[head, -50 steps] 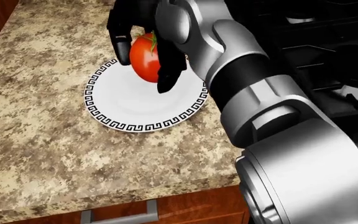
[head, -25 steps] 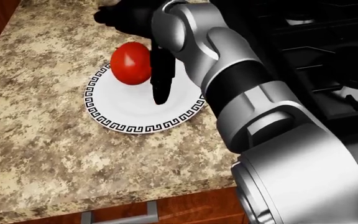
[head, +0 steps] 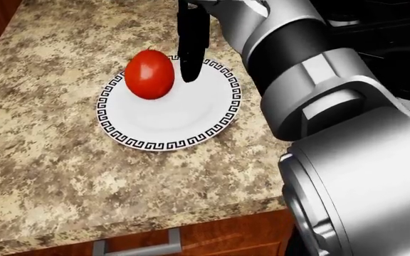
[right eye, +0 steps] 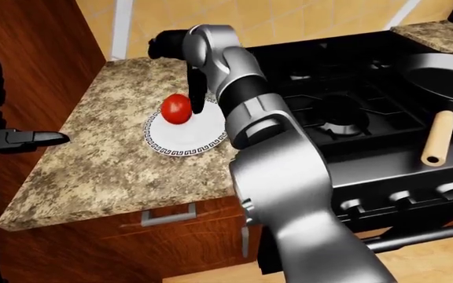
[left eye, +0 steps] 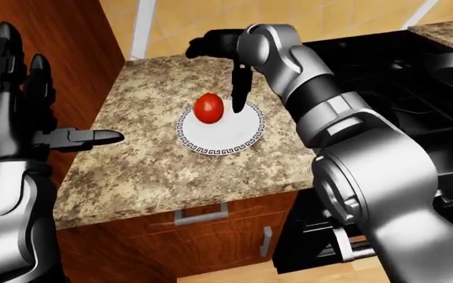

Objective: Pick the tomato from the pan and place it on the plate.

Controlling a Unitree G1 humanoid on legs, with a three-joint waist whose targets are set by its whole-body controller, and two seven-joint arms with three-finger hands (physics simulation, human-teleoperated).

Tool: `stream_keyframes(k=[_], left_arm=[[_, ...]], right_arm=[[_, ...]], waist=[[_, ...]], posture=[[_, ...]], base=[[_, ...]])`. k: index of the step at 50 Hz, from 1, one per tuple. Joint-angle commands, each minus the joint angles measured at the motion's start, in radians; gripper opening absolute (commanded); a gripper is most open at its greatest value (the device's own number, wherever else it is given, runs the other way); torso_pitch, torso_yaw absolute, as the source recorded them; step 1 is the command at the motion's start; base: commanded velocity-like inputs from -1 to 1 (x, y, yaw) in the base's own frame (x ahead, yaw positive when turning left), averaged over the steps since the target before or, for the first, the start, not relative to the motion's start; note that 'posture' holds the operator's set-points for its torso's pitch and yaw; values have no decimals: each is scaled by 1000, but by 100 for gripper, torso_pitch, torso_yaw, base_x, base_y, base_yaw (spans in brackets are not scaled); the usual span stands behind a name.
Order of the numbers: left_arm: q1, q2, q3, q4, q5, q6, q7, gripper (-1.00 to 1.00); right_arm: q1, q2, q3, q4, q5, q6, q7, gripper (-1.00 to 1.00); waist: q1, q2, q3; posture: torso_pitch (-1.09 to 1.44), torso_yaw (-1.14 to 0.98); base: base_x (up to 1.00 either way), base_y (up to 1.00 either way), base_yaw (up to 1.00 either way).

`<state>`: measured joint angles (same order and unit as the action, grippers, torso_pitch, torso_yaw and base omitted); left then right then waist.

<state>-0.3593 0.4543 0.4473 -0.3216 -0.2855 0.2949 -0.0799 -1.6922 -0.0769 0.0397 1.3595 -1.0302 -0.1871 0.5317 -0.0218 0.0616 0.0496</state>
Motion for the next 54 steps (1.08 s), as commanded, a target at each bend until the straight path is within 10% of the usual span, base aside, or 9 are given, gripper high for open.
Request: stream_keyframes(k=[1, 54], left_arm=[[-23, 18, 14, -31, -2, -23, 4, 100], [-45, 11, -9, -52, 22, 0, 0, 100]], right_arm=[[-47, -21, -3, -39, -1, -8, -1, 93], [-25, -352, -61, -135, 87, -67, 273, 100]], waist=[[-1, 7, -28], [1, -16, -22]], posture=[[0, 0], [0, 0]], base=[[0, 0, 0], [0, 0, 0]])
